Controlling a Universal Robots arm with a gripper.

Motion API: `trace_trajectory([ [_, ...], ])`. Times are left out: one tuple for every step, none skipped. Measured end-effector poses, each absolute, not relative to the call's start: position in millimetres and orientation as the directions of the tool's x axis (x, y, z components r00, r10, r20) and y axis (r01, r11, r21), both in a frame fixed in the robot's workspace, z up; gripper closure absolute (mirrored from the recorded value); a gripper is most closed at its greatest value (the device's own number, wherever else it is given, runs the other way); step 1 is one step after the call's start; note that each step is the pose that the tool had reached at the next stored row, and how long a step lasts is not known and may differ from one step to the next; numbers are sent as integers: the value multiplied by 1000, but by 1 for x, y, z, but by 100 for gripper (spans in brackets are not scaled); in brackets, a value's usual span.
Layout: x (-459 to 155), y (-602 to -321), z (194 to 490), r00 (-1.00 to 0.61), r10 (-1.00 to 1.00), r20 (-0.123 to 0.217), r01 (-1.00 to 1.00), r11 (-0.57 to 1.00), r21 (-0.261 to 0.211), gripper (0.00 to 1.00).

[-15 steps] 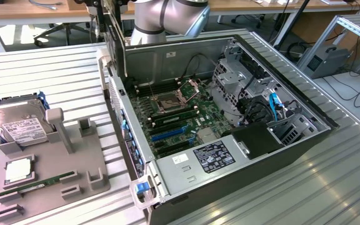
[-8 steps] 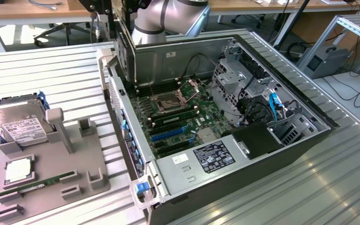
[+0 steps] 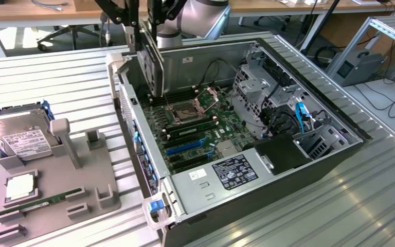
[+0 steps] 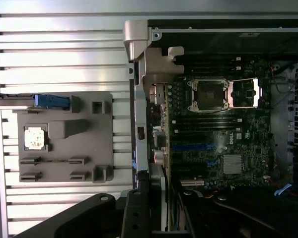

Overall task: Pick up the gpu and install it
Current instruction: 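Pick up the gpu and move the gpu toward the slot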

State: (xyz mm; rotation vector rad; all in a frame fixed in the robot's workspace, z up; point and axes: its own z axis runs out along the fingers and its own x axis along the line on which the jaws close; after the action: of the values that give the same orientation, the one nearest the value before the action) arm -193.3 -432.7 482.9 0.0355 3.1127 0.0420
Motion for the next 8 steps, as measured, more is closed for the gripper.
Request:
trace_trajectory([
  [-190,-433,482,-999,23,-28,22,999,27,73],
  [-187,-433,480,-999,23,-28,22,999,27,73],
  [-184,-434,479,-999,23,-28,22,999,27,73],
  [-180,-434,478,-999,23,-28,22,999,27,73],
  [-176,-435,476,-999,23,-28,22,999,27,73],
  [-171,-435,474,-999,23,-28,22,999,27,73],
  [-167,-435,473,-999,23,-28,22,999,27,73],
  [-164,-436,472,-999,23,-28,22,999,27,73],
])
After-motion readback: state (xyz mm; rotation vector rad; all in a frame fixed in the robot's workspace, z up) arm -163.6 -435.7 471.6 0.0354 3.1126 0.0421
